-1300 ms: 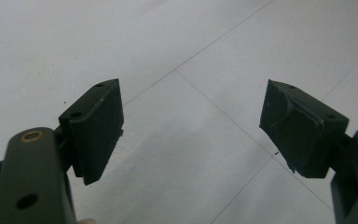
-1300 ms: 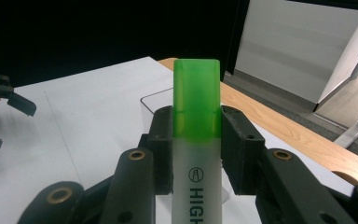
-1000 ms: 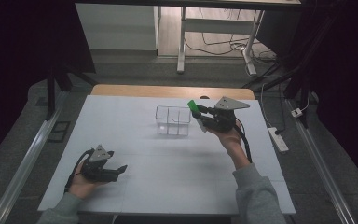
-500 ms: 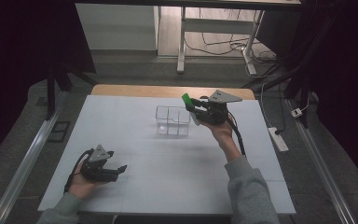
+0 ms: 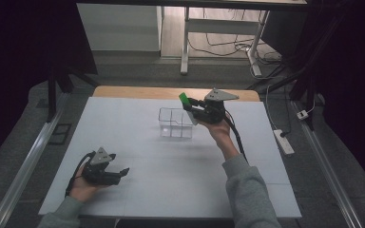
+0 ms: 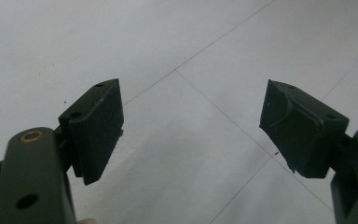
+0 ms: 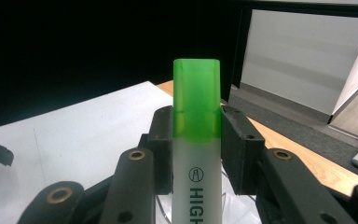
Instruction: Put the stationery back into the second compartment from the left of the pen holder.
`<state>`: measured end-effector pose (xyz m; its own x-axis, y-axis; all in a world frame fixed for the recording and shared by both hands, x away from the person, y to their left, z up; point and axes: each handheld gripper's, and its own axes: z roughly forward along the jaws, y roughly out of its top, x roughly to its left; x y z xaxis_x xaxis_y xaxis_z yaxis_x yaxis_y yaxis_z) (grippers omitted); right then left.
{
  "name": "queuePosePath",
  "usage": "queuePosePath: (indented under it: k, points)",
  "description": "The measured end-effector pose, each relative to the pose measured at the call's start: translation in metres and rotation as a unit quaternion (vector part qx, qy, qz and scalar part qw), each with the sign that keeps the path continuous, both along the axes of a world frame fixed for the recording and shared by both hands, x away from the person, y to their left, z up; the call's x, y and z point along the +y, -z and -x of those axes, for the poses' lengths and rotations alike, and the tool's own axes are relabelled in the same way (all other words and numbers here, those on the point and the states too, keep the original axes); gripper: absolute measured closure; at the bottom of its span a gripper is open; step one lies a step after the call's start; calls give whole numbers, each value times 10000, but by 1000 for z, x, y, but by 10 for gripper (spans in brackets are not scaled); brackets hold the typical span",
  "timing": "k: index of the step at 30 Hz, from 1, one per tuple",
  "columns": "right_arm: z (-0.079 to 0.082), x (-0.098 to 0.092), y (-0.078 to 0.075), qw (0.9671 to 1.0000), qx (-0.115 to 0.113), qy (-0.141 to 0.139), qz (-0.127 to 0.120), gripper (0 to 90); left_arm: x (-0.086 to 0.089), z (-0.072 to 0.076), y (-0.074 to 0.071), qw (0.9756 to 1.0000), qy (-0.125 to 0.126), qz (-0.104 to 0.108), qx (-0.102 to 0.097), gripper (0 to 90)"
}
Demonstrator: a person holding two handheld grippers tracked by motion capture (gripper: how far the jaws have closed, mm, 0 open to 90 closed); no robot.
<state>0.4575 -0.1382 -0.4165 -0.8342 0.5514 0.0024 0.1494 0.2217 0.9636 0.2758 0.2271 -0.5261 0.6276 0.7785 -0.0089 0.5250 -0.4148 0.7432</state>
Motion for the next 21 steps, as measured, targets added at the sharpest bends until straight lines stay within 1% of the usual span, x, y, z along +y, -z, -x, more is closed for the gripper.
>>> queuePosePath:
  k: [8,21]
  points:
    - [-7,13,-3,10000,-32,-67,-33,667,0,0,0,10000,-3,2,4,215]
    - [-14,31,-2,9999,-6,-142,-84,667,0,0,0,10000,-4,14,12,214]
